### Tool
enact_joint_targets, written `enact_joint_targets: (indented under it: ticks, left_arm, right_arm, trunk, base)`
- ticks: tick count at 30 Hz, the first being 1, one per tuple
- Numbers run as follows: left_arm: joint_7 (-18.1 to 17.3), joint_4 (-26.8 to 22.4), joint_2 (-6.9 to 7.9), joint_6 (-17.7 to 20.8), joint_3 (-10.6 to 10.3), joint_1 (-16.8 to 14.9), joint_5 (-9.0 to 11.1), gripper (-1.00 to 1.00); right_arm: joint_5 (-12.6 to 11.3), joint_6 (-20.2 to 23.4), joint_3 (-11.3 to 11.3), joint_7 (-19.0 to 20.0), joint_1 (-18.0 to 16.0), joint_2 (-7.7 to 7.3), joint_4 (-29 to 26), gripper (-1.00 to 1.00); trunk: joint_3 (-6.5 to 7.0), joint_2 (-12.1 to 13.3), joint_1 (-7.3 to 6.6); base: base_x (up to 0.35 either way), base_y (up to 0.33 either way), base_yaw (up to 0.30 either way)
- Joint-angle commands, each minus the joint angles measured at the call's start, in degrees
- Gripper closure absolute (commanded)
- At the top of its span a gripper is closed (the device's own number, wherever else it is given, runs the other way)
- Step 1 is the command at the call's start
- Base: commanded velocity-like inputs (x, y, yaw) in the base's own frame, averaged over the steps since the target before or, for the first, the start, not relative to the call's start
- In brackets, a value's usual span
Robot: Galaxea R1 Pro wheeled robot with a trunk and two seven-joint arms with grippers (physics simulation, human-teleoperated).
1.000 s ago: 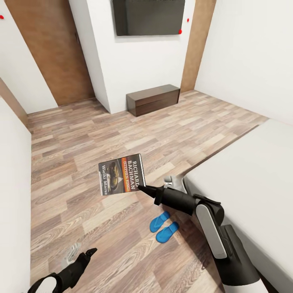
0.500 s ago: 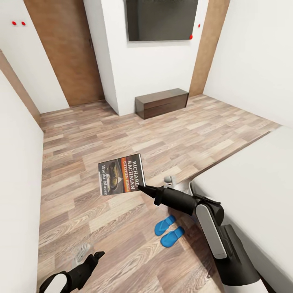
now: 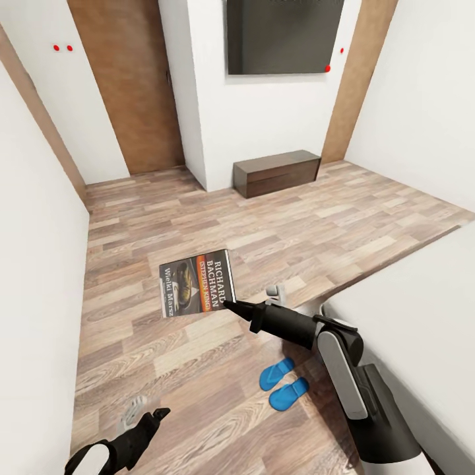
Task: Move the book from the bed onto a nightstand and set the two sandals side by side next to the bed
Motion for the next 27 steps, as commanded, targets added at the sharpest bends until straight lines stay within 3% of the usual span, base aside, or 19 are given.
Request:
enact_joint_targets:
  ticks: [1,23,25,27]
  left_arm:
    - [0.5,-0.1,0.06,0.0,-0.2,0.0,0.6,-1.00]
    - [0.5,0.0,0.11,0.0,-0.2,0.0,0.5,-1.00]
    - [0.5,0.0,0.09,0.0,-0.2,0.0,-0.1,-1.00]
    - [0.5,0.0,0.03,0.1,-0.2,0.0,-2.0,-1.00]
  right_arm:
    - [-0.1,0.3,-0.1,0.1,0.0,0.03,0.0,1.00]
    - [-0.1,0.3,-0.1,0.0,0.0,0.03,0.0,1.00]
    - [-0.1,0.3,-0.1,0.0,0.0,0.03,0.0,1.00]
    - [-0.1,0.3,-0.1,0.1,0.0,0.03,0.0,1.00]
  trunk:
    - [0.04,0.0,0.01]
    - [1.86,0.0,0.01]
    - [2.02,0.0,0.01]
    - [2.18,0.0,0.01]
  base:
    - [0.172,0.109,0.148]
    - [0.232,0.219,0.152]
    - [0.287,0.111,0.153]
    - [0.307,0.017,0.153]
